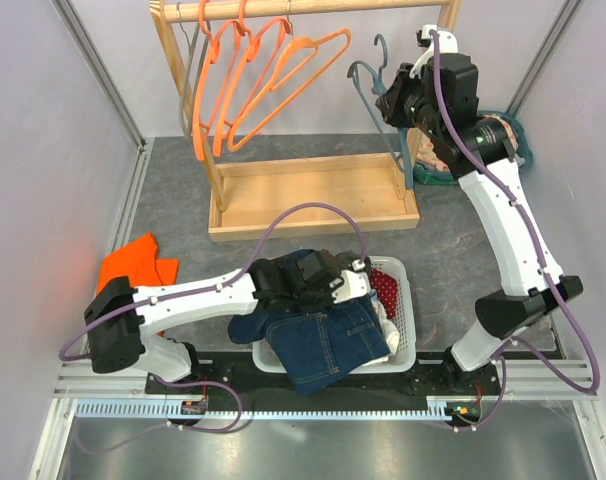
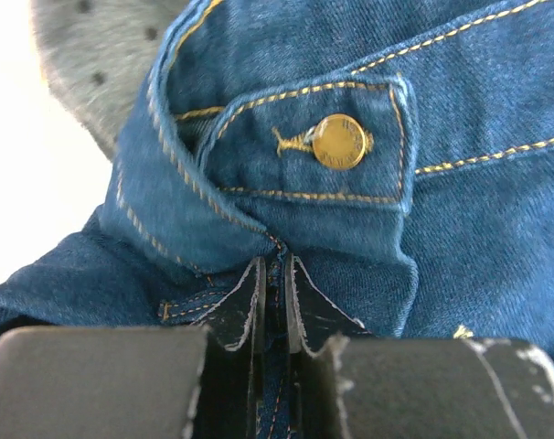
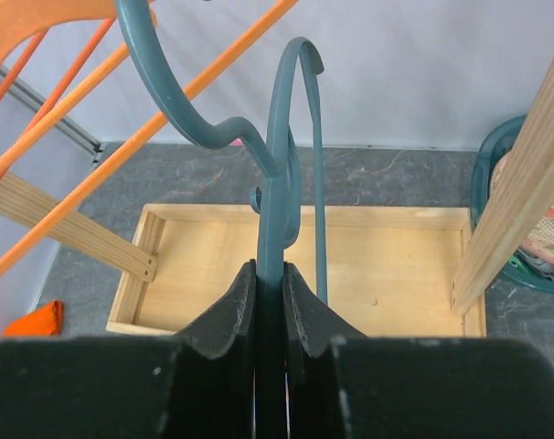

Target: Remove the skirt from the hanger

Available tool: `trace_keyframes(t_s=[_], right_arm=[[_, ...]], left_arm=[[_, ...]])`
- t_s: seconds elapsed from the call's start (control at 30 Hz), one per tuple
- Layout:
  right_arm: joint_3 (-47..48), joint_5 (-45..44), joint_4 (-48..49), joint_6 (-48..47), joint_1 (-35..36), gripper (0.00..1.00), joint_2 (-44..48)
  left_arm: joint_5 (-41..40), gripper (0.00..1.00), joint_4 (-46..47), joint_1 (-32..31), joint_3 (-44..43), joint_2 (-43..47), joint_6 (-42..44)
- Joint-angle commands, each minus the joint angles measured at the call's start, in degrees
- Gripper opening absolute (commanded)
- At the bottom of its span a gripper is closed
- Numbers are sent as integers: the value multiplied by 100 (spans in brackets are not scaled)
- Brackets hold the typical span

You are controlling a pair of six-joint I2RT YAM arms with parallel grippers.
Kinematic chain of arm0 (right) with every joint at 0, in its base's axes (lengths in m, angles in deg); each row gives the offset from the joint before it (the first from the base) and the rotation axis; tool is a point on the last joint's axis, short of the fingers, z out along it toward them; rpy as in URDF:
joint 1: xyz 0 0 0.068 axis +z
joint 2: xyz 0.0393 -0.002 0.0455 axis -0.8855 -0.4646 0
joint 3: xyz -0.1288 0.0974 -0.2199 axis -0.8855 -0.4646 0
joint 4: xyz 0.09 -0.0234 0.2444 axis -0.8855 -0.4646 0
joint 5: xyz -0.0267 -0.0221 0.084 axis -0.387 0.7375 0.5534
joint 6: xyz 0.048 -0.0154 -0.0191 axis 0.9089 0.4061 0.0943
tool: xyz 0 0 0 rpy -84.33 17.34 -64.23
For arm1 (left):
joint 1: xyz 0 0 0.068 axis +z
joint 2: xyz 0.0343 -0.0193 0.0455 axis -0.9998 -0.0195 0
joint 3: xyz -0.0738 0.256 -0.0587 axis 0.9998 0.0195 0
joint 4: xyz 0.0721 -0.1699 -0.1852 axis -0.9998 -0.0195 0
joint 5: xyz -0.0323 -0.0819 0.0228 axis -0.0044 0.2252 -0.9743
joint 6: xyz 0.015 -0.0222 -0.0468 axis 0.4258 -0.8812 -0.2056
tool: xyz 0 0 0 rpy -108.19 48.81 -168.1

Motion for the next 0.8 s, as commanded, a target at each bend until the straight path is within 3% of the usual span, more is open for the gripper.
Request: trace_keyframes(t_s=[0.0, 0.1, 0.13, 0.17, 0.37, 0.4, 0.5, 0.57, 0.6, 0.77], right_arm=[[774, 104, 87, 16, -147, 0, -284], [1074, 191, 113, 95, -244, 0, -460], [1110, 200, 114, 104, -235, 0, -479], [1136, 209, 140, 112, -235, 0, -496], [1207, 262, 228, 60, -244, 0, -347], [1224, 244, 228, 42, -261, 0, -338], [1452, 279, 254, 25, -349, 0, -417], [1671, 358, 342, 86, -437, 0, -539], [1734, 419, 386, 121, -463, 0, -592], [1866, 780, 772, 384, -648, 0, -821]], left_arm=[[-319, 6, -362, -354, 651, -455, 170], [-969, 20, 147, -364, 958, -639, 311], [-1232, 33, 401, -364, 1029, -675, 355], [-1339, 37, 499, -364, 1100, -797, 407], [-1796, 56, 930, -364, 1373, -1105, 346], [-1884, 64, 957, -364, 1382, -1123, 338], [-2060, 80, 992, -364, 1329, -1202, 346], [-2209, 84, 879, -372, 1181, -1272, 197], [-2210, 92, 817, -372, 1136, -1273, 188], [-2166, 95, 712, -390, 864, -746, 425]])
